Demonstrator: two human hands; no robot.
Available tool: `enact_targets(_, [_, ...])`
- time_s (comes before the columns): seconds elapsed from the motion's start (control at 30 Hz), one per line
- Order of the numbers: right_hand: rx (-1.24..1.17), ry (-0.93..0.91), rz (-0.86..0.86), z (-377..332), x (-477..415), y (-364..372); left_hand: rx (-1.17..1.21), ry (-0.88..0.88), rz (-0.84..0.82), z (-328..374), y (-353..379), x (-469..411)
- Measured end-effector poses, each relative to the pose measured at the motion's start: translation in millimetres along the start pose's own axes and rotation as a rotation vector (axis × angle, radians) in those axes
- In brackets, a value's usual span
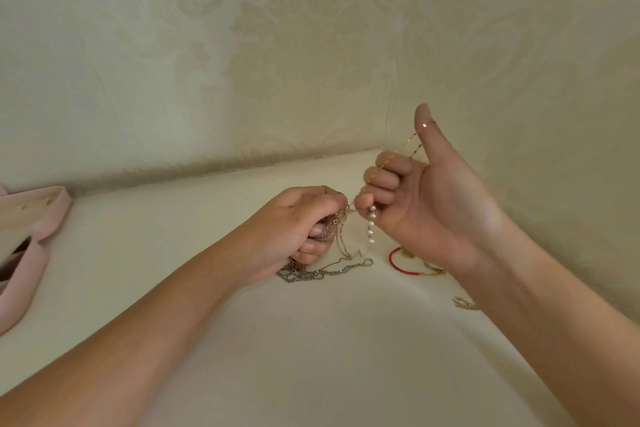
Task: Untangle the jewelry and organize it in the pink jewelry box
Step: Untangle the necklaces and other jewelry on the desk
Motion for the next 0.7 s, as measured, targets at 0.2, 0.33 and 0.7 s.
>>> enact_targets(0.2, [-0.276,-0.062,-0.059,5,-5,4,-0.033,-0.058,-0.146,-4,19,1])
enact_targets(0.33, [-0.041,-0.156,-0.045,-6,-7,2,-0.027,-0.137,-0.272,-10,35,4])
enact_targets(0.7, [0.731,-0.445,-0.157,-59,23,39,0.081,0.056,-0.083,8,10,5])
Point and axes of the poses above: each hand's wrist, its own x-axis away from the middle knuckle, its own y-axis out of the palm, z = x × y, the point moved 9 cm from there along -x, towards the middle knuckle, and after that the axes turned 14 degrees about -z, right-handed, at the moved point
